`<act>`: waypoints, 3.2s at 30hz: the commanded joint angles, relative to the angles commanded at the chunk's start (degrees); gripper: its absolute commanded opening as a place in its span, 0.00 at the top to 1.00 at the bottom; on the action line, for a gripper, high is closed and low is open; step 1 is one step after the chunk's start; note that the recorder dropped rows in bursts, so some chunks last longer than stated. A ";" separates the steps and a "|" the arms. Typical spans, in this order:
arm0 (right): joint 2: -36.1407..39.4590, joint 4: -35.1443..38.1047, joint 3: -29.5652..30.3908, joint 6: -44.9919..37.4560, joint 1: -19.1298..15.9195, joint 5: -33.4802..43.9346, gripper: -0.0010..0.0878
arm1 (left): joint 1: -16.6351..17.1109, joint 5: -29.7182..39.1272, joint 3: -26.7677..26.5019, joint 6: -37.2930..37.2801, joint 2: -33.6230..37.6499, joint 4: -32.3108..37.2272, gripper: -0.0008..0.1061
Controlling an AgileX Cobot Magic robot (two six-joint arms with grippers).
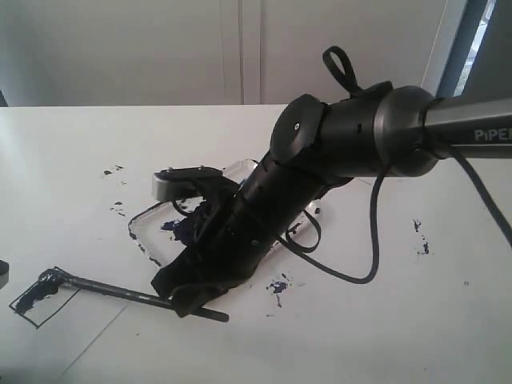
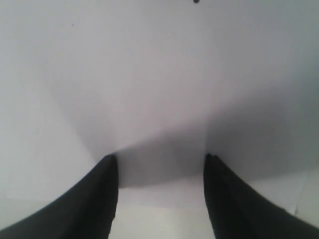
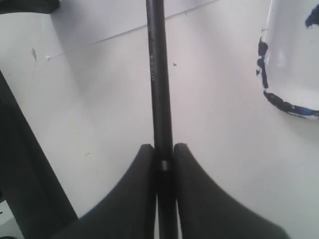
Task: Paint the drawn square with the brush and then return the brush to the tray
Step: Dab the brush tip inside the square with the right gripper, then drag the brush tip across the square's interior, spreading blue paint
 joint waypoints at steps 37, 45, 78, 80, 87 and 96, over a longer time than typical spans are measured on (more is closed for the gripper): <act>0.00 3.81 0.00 0.82 0.73 1.47 0.99 | 0.00 2.64 0.00 7.32 0.00 5.15 0.47; 0.00 3.54 0.00 0.09 0.73 1.60 0.99 | 0.00 2.64 0.00 7.32 0.00 5.15 0.47; -3.91 -3.69 -0.48 4.81 0.53 2.32 0.99 | 0.00 2.55 0.00 5.90 0.00 4.63 0.47; -3.91 -4.01 -0.48 5.26 0.53 3.60 0.99 | 0.00 2.55 0.00 5.78 0.00 4.63 0.47; -3.91 -4.01 -0.48 5.93 0.53 7.12 0.99 | 0.00 2.55 0.00 5.55 0.00 4.63 0.47; -3.81 -6.00 -0.48 8.68 0.53 6.84 0.99 | 0.00 2.55 0.00 5.43 0.00 4.63 0.47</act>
